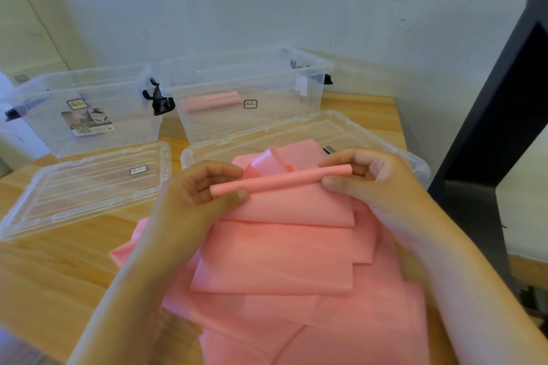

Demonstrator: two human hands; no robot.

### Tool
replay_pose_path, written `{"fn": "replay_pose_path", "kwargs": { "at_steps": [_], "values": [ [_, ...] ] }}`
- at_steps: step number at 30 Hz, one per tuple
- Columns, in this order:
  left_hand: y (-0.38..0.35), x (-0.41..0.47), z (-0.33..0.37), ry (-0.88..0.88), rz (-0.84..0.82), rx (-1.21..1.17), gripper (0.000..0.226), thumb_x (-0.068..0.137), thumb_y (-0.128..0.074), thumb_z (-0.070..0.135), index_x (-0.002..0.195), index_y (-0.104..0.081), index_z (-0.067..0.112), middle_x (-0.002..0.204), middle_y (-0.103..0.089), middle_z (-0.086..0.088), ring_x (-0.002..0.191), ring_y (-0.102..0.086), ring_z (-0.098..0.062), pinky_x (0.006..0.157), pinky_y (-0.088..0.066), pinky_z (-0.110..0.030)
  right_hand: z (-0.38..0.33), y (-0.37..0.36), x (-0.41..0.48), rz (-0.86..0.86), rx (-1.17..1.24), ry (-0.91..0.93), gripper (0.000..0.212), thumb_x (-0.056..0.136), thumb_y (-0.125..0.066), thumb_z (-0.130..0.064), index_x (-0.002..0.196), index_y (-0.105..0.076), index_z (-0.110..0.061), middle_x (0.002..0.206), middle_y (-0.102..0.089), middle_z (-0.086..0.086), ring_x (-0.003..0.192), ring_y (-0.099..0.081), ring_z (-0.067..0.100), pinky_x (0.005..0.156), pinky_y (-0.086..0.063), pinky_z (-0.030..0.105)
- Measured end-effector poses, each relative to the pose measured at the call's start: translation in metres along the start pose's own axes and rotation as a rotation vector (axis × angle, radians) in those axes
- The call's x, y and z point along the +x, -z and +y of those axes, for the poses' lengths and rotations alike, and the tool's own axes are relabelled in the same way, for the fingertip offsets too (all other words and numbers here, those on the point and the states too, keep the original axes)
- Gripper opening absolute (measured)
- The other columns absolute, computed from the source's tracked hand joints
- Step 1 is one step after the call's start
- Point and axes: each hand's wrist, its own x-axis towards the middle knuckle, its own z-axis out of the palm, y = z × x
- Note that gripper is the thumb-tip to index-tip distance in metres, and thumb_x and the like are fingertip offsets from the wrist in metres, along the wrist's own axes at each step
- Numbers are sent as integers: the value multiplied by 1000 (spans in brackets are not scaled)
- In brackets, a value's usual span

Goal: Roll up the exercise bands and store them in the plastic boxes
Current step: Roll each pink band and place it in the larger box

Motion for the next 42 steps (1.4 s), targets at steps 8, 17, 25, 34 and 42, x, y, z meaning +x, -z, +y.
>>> {"fn": "replay_pose_path", "kwargs": {
  "at_steps": [8,17,25,34,42],
  "values": [
    [-3,-4,6,31,-66,-77,14,75,-66,14,88,-60,12,63,-62,2,48,-50,-6,43,-37,-14,-3,0,-2,14,19,14,12,81,-67,-9,89,-68,-17,72,-64,8,67,-56,12,58,-43,13],
    [1,-4,5,64,-69,-106,22,70,-82,24,81,-63,22,60,-56,6,51,-45,-6,44,-34,-18,-3,2,-2,-21,99,-38,16,71,-77,-18,85,-70,-19,74,-61,7,70,-55,18,64,-43,23],
    [-2,-2,3,11,6,-72,20,63,-75,14,80,-64,17,64,-63,9,53,-53,-4,49,-40,-12,-2,2,-2,-20,87,-52,23,65,-73,-18,87,-69,-18,68,-68,-2,61,-62,8,56,-47,14],
    [-5,-4,5,-3,31,-19,5,80,-66,14,83,-63,15,56,-60,10,47,-50,0,47,-38,-10,0,0,0,3,40,-12,14,68,-76,-7,79,-72,-14,72,-70,0,66,-63,10,63,-48,15],
    [-5,-2,1,37,-40,-44,24,65,-85,16,78,-66,23,68,-67,3,52,-54,-4,48,-40,-11,-2,1,1,64,-18,104,23,72,-71,9,81,-69,-12,75,-68,-9,75,-62,4,70,-49,12]
  ]
}}
